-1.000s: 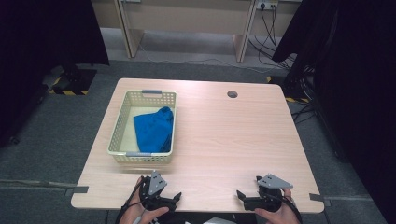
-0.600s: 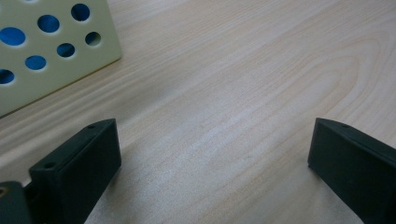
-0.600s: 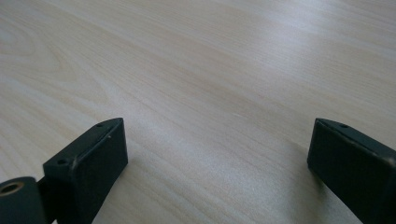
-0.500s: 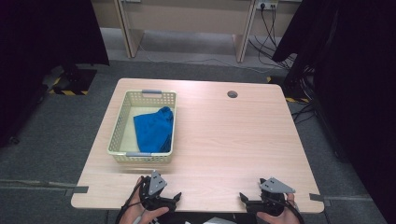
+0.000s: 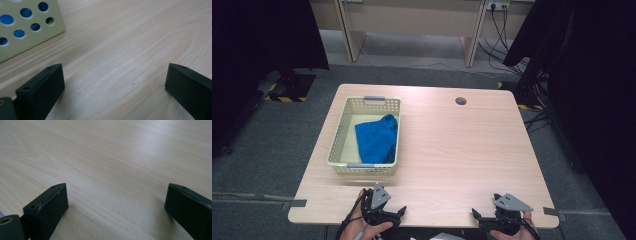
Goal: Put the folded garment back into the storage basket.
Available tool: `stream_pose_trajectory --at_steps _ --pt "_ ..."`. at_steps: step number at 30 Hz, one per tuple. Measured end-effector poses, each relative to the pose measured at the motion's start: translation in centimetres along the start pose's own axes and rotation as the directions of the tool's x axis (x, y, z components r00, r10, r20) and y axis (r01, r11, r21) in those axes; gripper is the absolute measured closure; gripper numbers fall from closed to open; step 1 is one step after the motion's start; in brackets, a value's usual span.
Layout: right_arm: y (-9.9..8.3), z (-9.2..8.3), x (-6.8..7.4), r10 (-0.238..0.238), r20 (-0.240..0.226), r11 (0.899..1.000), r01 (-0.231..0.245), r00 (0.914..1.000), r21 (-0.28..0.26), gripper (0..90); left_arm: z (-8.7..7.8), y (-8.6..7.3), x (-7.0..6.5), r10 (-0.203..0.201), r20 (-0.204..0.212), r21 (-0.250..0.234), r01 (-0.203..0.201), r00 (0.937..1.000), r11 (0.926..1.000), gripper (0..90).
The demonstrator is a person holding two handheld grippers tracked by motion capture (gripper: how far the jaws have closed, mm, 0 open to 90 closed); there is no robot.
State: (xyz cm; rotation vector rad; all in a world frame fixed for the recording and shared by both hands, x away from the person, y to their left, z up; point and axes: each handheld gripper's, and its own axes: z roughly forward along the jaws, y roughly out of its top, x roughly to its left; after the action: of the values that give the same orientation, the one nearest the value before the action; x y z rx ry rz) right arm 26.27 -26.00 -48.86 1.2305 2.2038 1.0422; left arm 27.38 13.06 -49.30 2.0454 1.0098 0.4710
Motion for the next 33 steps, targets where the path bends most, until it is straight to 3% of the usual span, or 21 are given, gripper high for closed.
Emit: stream_pose_trajectory --at_steps 33 --pt "-0.33 -0.41 -0.04 0.005 0.008 1.0 -0.005 1.0 -0.001 5.2 -0.01 0.0 0.0 0.0 0.0 0.0 0.0 1.0 1.0 1.5"
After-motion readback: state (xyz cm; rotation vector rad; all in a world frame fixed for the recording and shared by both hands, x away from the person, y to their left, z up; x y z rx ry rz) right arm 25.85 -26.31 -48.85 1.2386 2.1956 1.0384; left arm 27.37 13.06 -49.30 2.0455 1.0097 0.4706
